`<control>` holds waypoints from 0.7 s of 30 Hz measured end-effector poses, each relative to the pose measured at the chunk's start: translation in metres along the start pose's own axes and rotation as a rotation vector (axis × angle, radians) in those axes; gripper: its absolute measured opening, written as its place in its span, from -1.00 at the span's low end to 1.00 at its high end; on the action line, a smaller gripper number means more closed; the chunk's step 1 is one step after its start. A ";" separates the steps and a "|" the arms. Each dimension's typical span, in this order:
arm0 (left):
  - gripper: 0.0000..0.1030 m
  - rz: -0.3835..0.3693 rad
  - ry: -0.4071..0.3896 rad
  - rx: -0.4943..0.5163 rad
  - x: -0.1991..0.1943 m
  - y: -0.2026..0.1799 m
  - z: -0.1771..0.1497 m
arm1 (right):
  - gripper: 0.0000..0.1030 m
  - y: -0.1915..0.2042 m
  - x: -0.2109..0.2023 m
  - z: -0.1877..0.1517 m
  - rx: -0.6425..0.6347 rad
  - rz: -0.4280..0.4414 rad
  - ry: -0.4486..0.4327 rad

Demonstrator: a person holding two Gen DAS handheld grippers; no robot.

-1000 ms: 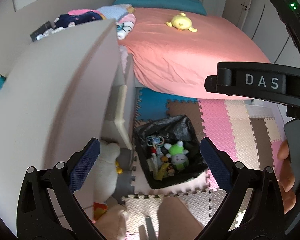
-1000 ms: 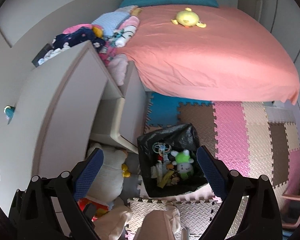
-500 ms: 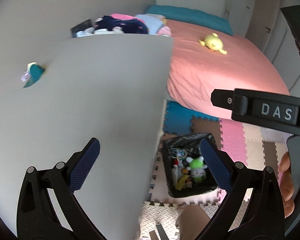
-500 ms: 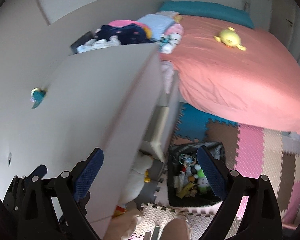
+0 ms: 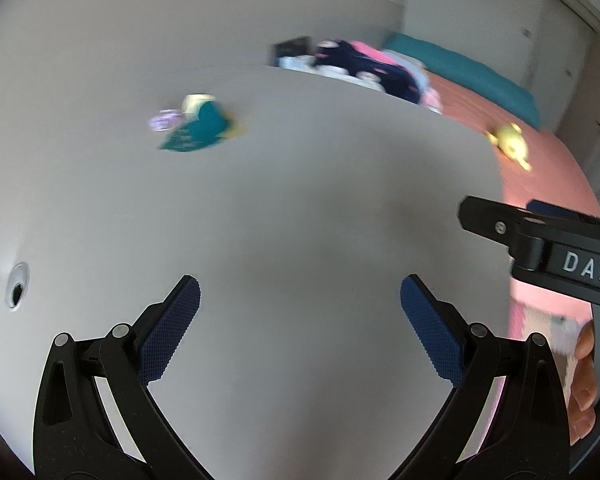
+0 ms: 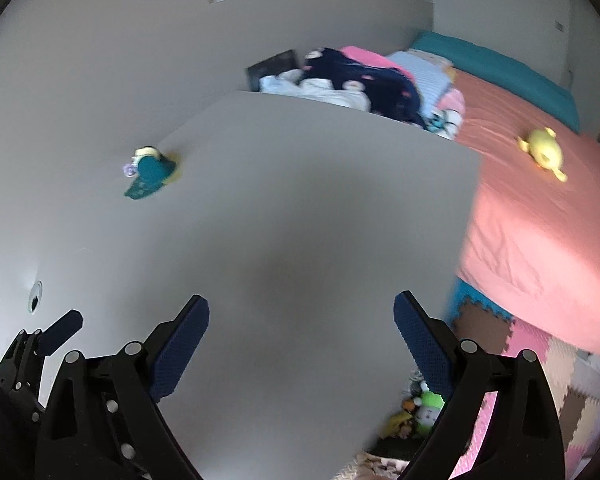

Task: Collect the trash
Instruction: 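Move both tools back over the desk toward the teal toy, then grasp the teal toy with the right tool while the left tool grasps the lavender knot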

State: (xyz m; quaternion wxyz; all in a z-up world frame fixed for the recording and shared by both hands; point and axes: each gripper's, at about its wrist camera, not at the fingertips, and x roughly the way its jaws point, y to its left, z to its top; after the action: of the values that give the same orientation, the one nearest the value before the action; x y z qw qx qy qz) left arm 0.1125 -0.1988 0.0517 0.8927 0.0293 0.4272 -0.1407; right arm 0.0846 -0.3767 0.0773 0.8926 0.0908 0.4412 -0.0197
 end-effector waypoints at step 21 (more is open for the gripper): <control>0.88 0.185 0.024 -0.229 0.066 0.157 0.064 | 0.49 0.155 0.118 0.097 -0.133 0.127 0.067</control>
State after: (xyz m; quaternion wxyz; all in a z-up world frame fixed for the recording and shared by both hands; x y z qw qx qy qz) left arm 0.2440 -0.0745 0.0307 0.8942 -0.0317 0.4464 -0.0078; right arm 0.2503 -0.2368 0.0634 0.8809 0.0600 0.4644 0.0695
